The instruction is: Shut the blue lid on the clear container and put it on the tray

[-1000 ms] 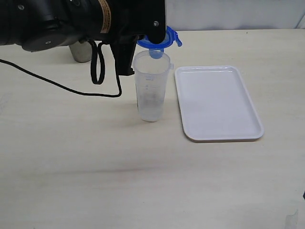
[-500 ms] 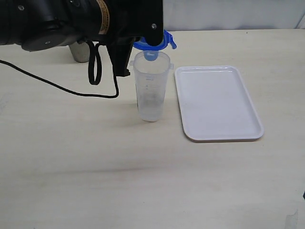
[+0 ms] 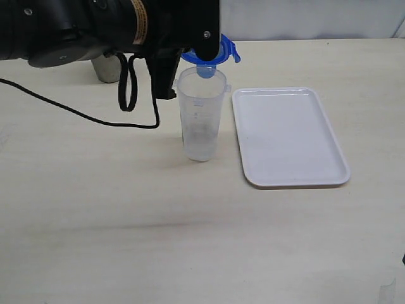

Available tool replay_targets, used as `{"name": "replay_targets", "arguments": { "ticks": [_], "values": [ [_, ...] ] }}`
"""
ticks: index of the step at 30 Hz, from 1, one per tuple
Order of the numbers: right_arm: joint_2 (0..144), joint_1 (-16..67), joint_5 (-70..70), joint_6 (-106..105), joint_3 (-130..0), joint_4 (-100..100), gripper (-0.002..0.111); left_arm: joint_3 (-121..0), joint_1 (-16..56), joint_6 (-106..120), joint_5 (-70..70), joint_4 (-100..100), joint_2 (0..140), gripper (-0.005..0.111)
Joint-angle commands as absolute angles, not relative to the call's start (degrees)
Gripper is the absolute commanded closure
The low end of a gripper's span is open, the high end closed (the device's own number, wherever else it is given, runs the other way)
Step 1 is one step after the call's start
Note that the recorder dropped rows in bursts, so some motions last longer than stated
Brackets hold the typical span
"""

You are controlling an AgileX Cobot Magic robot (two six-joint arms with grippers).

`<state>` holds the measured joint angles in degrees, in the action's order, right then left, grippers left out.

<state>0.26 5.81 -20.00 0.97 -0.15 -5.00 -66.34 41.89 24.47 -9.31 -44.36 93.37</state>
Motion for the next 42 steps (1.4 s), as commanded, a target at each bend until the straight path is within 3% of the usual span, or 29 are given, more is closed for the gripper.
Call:
{"name": "replay_targets", "arguments": {
  "ticks": [1, 42],
  "values": [
    [0.0, 5.5, -19.8, 0.6, 0.0, -5.0, 0.104, -66.4, 42.1, 23.7, -8.2, -44.8, 93.0, 0.107],
    [0.0, 5.5, -19.8, 0.6, 0.0, -5.0, 0.104, -66.4, 46.9, 20.8, -14.7, -46.3, 93.0, 0.107]
  ]
}}
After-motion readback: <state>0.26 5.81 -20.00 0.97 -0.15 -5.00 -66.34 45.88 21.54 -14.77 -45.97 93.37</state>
